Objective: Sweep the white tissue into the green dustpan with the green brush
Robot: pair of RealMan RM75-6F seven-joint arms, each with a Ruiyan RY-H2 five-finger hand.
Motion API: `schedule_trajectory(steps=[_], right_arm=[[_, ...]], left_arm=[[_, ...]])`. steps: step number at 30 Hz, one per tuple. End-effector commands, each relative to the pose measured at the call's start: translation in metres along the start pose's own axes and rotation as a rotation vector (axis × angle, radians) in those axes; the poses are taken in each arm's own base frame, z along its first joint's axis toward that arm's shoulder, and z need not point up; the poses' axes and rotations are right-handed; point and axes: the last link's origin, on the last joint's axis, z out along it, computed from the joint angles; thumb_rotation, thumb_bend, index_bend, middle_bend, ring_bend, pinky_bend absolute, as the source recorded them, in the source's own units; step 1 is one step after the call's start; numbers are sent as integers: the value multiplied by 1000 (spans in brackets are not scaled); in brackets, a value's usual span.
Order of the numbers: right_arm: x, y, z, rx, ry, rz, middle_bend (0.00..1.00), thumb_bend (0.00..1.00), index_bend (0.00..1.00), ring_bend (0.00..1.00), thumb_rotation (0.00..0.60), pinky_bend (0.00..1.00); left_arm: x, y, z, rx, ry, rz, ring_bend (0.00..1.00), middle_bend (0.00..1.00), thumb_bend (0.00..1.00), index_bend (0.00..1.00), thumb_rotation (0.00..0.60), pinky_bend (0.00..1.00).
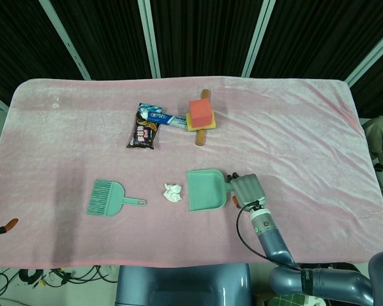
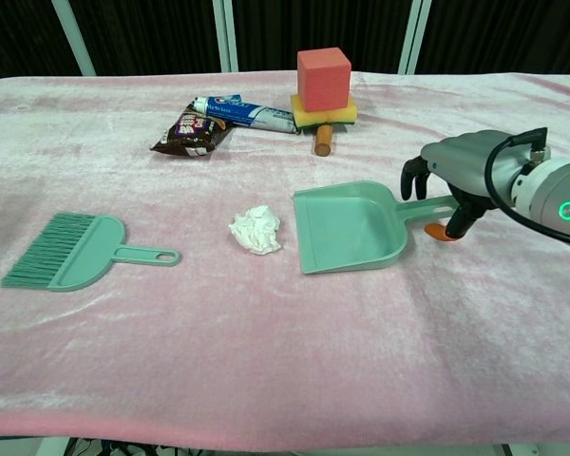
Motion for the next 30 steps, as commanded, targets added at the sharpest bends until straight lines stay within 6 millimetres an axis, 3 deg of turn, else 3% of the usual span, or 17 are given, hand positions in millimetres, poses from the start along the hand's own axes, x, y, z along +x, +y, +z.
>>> schedule_trajectory(steps=[1, 30], right_arm=[[-1, 1, 1, -10, -4, -2, 341, 302, 351, 686, 600, 744], [-2, 6, 6, -52, -12, -26, 428, 353, 431, 686, 600, 760]], left_arm=[[0, 0, 0, 1, -2, 0, 0, 0, 0, 9, 600, 0], [1, 0, 0, -2, 2, -6, 0, 0, 0, 13, 600, 0]])
